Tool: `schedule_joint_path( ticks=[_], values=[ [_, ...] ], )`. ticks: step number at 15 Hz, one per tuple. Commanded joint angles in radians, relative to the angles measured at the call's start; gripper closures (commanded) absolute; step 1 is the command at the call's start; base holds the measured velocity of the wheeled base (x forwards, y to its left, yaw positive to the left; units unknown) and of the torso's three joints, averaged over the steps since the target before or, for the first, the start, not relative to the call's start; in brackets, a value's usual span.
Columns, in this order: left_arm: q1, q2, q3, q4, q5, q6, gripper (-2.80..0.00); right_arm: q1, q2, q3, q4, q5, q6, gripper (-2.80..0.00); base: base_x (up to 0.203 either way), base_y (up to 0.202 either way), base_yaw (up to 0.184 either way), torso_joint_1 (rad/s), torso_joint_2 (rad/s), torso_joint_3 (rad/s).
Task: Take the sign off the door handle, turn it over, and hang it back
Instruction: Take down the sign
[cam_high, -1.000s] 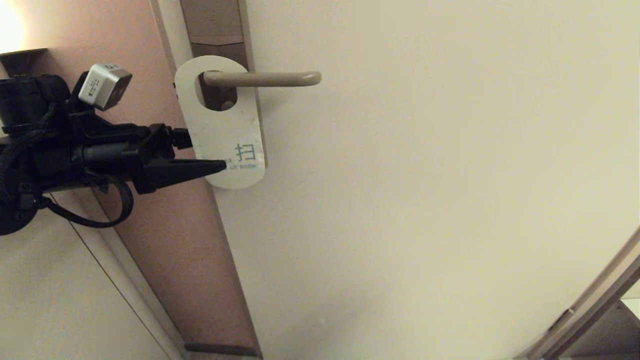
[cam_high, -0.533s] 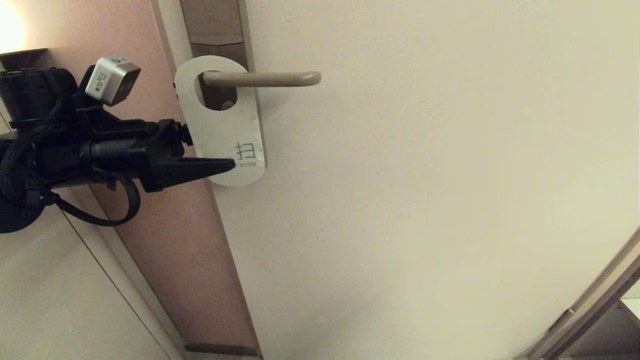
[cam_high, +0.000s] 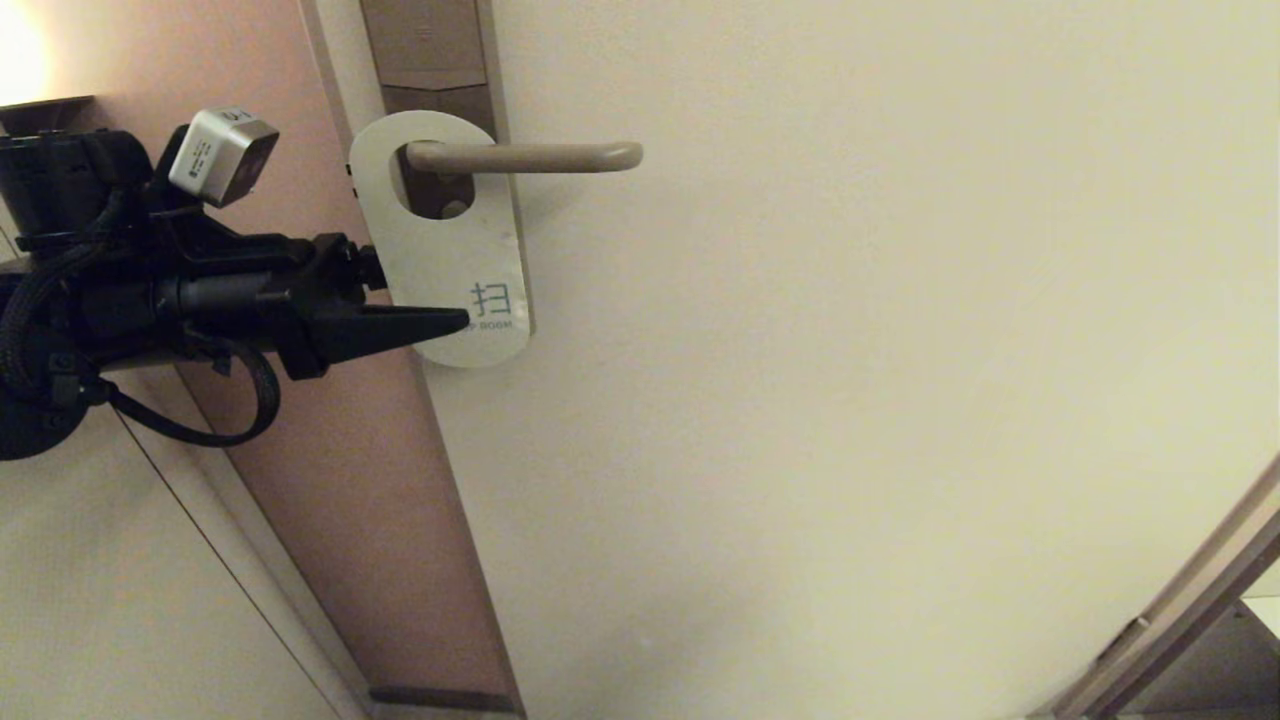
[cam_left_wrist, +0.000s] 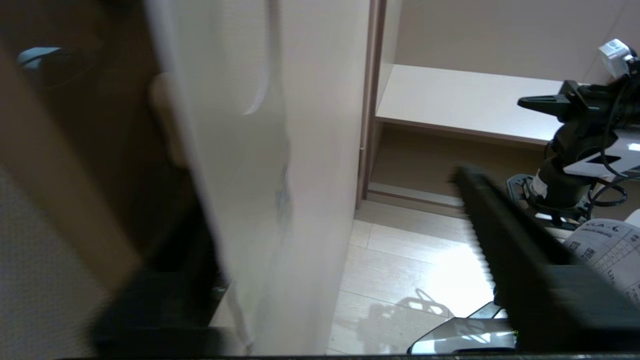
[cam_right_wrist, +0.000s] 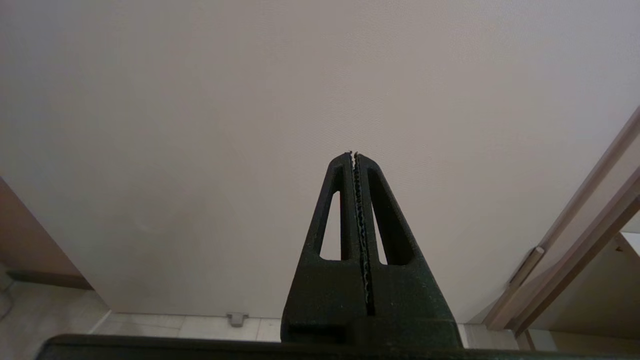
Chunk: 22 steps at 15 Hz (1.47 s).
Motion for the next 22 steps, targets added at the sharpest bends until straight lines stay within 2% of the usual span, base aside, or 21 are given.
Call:
schedule_joint_path(
  ticks=[1, 11, 15, 16, 22],
  values=[
    [-0.001, -0.003, -0.008, -0.005, -0.008, -0.002, 0.0, 0.0, 0.001, 0.0, 0.0, 0.001, 0.001, 0.0, 0.0, 0.0, 0.0, 0.0, 0.0, 0.0],
    [-0.001, -0.05, -0.002, -0.004, -0.009, -0.001, 0.0, 0.0, 0.001, 0.0, 0.0, 0.001, 0.001, 0.0, 0.0, 0.0, 0.0, 0.0, 0.0, 0.0],
    [-0.001, -0.098, 0.037, -0.002, 0.0, -0.003, 0.0, 0.0, 0.001, 0.0, 0.0, 0.001, 0.001, 0.0, 0.0, 0.0, 0.0, 0.0, 0.0, 0.0],
    [-0.001, -0.106, 0.048, -0.002, 0.01, -0.003, 0.0, 0.0, 0.001, 0.0, 0.0, 0.001, 0.001, 0.0, 0.0, 0.0, 0.0, 0.0, 0.0, 0.0],
    [-0.01, -0.168, 0.104, -0.001, 0.168, 0.006, 0.0, 0.0, 0.001, 0.0, 0.0, 0.001, 0.001, 0.0, 0.0, 0.0, 0.0, 0.0, 0.0, 0.0]
  ],
)
